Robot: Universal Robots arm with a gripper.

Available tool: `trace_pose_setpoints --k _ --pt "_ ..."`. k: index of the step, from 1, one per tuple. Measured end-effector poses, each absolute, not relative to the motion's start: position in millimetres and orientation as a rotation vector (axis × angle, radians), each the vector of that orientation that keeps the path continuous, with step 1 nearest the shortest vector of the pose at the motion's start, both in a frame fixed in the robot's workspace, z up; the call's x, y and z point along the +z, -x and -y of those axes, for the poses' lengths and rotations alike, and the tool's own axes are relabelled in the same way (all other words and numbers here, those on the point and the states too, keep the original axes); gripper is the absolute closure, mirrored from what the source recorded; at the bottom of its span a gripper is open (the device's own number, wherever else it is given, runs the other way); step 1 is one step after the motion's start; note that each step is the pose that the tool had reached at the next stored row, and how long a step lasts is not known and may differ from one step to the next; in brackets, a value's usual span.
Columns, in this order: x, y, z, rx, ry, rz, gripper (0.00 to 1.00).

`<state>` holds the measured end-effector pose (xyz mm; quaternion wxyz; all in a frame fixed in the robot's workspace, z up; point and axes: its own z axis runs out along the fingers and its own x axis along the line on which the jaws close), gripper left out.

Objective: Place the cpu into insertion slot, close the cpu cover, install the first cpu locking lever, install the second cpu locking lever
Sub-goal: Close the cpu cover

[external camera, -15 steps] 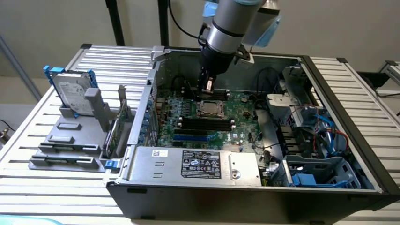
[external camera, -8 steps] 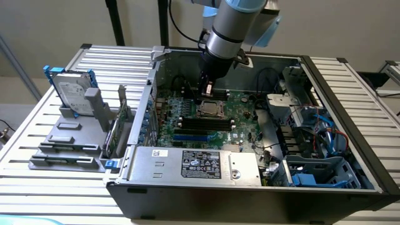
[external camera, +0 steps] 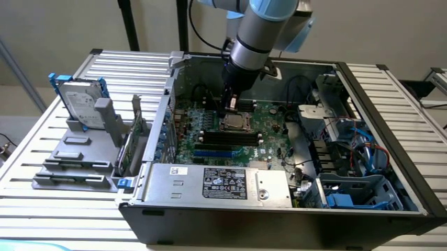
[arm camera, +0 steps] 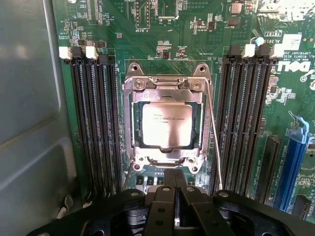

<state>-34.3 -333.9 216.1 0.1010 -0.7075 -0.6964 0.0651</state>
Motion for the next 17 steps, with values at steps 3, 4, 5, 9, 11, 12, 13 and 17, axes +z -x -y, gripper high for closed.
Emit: trace_pose_setpoints --k 3,4,5,9,11,12,13,17 --pt "213.1 33.5 334.5 0.183 2.085 2.054 0.89" --pt "212.0 33.2 334.7 0.180 2.083 2.054 0.89" --pt "210.9 33.0 335.0 0.177 2.082 2.052 0.89" --pt "206.7 32.3 336.7 0.174 2.079 2.050 0.89" --pt "204.9 32.2 337.2 0.175 2.078 2.050 0.89" --pt "204.1 32.2 337.3 0.175 2.078 2.049 0.89" --pt "203.2 32.2 337.3 0.175 2.078 2.049 0.89" --pt "200.5 32.2 337.4 0.177 2.076 2.048 0.89"
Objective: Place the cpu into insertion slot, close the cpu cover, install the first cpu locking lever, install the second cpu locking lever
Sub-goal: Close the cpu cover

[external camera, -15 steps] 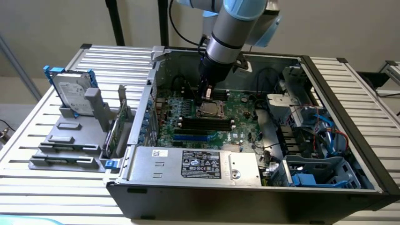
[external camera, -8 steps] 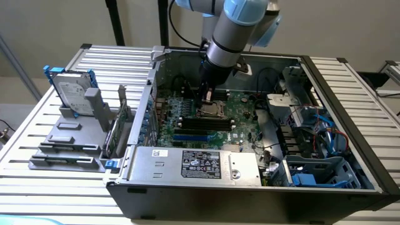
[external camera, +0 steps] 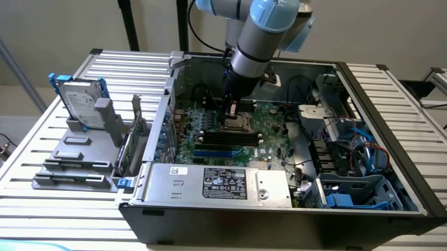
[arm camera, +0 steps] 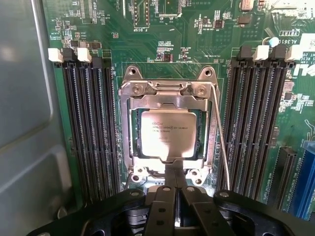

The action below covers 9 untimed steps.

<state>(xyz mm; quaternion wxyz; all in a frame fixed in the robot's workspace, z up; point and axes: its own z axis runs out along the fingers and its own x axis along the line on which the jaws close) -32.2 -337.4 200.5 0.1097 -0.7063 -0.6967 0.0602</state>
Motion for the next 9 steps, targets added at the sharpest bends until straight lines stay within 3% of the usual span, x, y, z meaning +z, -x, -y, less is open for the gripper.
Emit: trace_pose_setpoints --k 9 --pt "209.0 32.7 338.7 0.194 2.067 2.038 0.89"
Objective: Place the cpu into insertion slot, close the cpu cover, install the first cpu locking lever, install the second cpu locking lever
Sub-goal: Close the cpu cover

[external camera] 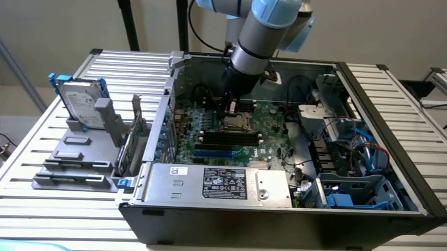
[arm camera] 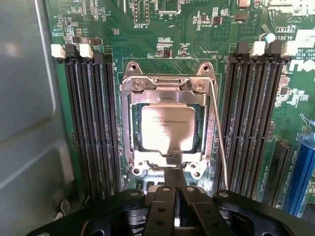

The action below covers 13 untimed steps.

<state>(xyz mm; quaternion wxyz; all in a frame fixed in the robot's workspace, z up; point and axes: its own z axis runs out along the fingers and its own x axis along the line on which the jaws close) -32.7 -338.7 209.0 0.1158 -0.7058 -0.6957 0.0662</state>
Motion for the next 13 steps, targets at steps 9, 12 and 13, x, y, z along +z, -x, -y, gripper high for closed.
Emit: trace_pose_setpoints --k 9,12,13 --pt "210.9 52.2 345.8 0.196 2.066 2.037 0.89" --pt "211.6 56.6 345.7 0.196 2.066 2.037 0.89" --pt "211.6 56.6 345.8 0.196 2.066 2.037 0.89"
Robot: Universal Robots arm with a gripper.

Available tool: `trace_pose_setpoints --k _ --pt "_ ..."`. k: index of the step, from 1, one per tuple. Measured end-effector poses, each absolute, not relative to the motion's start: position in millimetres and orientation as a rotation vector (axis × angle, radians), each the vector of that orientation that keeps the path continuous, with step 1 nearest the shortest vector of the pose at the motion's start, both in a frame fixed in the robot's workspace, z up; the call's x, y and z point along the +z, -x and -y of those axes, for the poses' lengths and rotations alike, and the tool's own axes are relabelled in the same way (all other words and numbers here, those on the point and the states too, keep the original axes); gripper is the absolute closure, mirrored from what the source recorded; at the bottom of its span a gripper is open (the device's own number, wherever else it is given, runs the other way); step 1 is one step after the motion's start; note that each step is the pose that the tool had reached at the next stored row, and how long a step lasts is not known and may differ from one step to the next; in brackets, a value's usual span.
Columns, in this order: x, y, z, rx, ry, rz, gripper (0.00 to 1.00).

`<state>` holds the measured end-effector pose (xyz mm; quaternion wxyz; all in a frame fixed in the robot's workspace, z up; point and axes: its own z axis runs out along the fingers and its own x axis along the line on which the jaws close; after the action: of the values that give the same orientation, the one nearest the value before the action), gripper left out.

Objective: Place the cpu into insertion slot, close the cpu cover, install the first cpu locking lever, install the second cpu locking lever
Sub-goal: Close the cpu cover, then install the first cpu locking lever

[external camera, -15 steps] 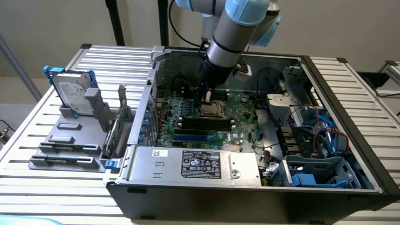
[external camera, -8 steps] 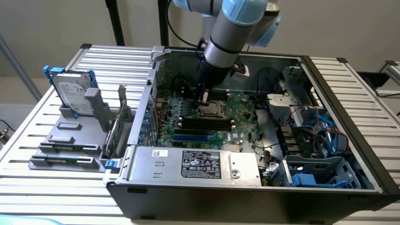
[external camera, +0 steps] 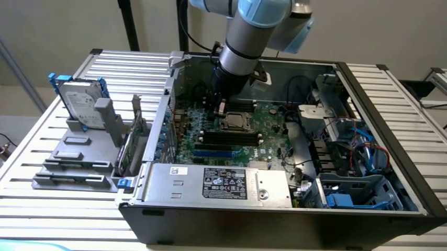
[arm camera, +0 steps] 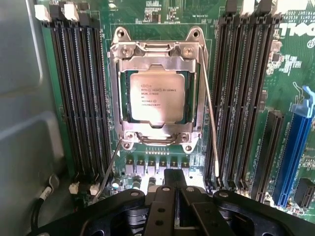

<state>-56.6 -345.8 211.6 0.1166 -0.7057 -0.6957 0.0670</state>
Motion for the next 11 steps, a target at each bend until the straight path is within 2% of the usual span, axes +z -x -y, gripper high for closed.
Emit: trace_pose_setpoints --k 11 --pt "211.7 56.6 345.8 0.196 2.066 2.037 0.89"
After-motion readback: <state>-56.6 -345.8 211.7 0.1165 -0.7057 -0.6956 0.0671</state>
